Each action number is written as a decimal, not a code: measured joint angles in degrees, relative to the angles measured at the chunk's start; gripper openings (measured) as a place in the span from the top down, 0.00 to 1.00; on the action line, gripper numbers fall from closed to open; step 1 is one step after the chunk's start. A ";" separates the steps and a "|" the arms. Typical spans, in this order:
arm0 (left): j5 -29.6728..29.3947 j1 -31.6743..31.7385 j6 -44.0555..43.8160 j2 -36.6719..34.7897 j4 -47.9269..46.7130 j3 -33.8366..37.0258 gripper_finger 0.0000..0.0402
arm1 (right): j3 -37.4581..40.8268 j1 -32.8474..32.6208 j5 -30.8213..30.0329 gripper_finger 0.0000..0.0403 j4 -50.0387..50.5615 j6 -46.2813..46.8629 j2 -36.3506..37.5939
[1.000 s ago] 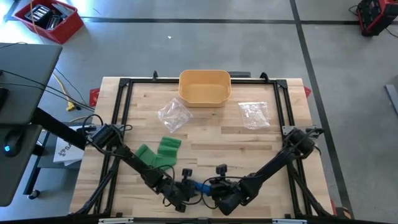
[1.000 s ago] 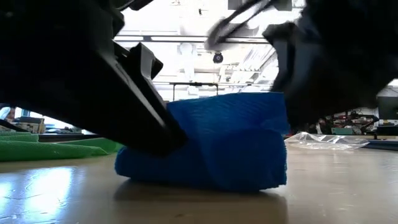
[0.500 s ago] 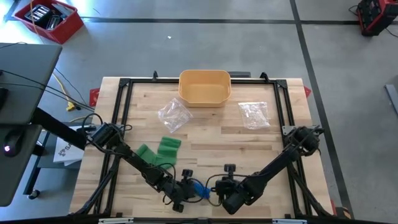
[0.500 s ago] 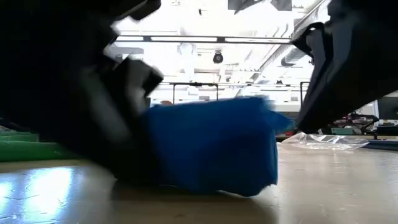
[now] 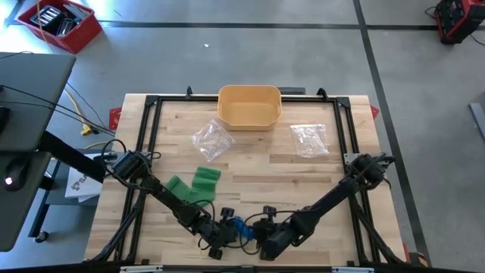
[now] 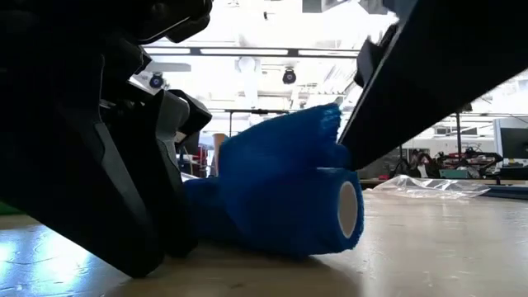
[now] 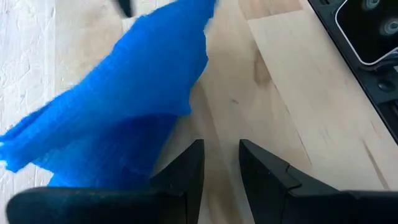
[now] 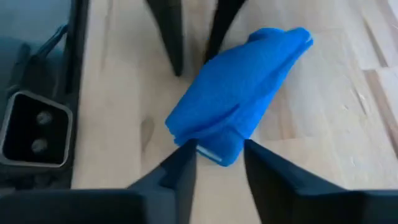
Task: Roll bandage
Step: Roll the blue bandage
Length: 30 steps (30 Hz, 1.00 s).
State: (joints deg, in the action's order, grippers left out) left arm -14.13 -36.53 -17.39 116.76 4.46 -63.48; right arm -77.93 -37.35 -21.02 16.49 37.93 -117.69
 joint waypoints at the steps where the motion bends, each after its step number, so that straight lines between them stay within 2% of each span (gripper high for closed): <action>1: 0.01 0.00 -0.28 0.01 -0.06 0.00 0.76 | 0.00 0.32 0.02 0.64 0.30 1.24 0.00; 5: -0.07 0.00 -0.53 0.03 0.06 0.00 0.76 | 0.00 1.55 2.05 0.56 0.25 5.02 0.16; 10: -0.13 -0.02 -0.99 0.08 0.08 0.00 0.76 | 0.00 3.01 13.80 0.56 1.30 5.83 1.20; 19: -0.25 -0.07 -1.07 0.10 0.12 0.02 0.76 | -0.02 5.80 11.37 0.64 -1.33 10.46 1.54; 25: -0.48 -0.28 -1.34 0.12 0.10 0.02 0.76 | -0.02 6.60 17.07 0.67 -1.85 7.35 2.69; 28: -0.44 -0.28 -1.50 0.12 0.10 0.02 0.76 | -0.04 6.25 22.34 0.67 -3.77 3.45 3.30; 30: -0.44 -0.28 -1.53 0.12 0.08 0.02 0.76 | -0.03 6.10 23.75 0.67 -4.85 0.77 3.19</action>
State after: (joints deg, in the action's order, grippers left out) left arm -14.57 -36.82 -18.92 116.88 4.54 -63.46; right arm -77.96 -31.24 2.73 11.64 38.70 -114.50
